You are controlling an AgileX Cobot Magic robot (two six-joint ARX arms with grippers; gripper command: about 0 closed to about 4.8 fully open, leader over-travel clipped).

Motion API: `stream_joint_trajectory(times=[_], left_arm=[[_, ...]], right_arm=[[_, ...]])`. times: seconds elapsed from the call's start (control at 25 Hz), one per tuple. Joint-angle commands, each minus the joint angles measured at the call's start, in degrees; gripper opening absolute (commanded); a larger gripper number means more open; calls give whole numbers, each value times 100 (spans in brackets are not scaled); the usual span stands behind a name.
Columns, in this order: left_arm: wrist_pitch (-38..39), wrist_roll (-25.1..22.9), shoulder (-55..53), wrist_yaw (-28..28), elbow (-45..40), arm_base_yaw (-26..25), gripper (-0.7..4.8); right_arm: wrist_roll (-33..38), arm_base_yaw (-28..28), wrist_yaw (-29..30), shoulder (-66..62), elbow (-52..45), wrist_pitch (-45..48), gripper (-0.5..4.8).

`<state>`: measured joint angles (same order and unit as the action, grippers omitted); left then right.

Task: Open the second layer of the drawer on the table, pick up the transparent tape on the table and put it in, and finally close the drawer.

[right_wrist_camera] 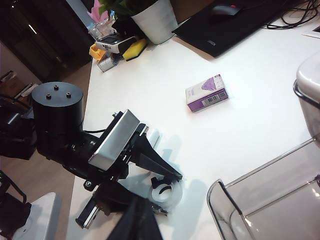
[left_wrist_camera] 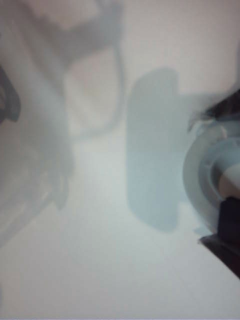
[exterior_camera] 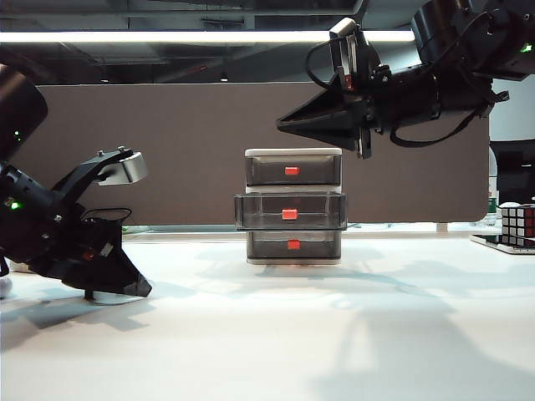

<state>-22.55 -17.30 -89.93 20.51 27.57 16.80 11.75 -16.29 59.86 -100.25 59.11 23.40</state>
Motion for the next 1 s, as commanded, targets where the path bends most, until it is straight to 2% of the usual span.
stream_joint_trajectory(times=[0.04, 0.44, 0.56, 0.76, 1.0], left_arm=[[339, -28, -35, 35, -52, 17, 110], [201, -4, 1333, 433, 122, 22, 109], [216, 0, 1613, 616, 413, 24, 81], [367, 9, 1502, 837, 1193, 28, 81], [372, 20, 715, 1373, 2061, 76, 81]], right_arm=[[-22, -11, 26, 50, 17, 39, -5], [-22, -11, 4, 50, 17, 42, -5], [-22, -11, 4, 50, 17, 52, -5], [-17, -11, -105, 52, 17, 83, -5], [-20, -11, -317, 149, 24, 164, -5]])
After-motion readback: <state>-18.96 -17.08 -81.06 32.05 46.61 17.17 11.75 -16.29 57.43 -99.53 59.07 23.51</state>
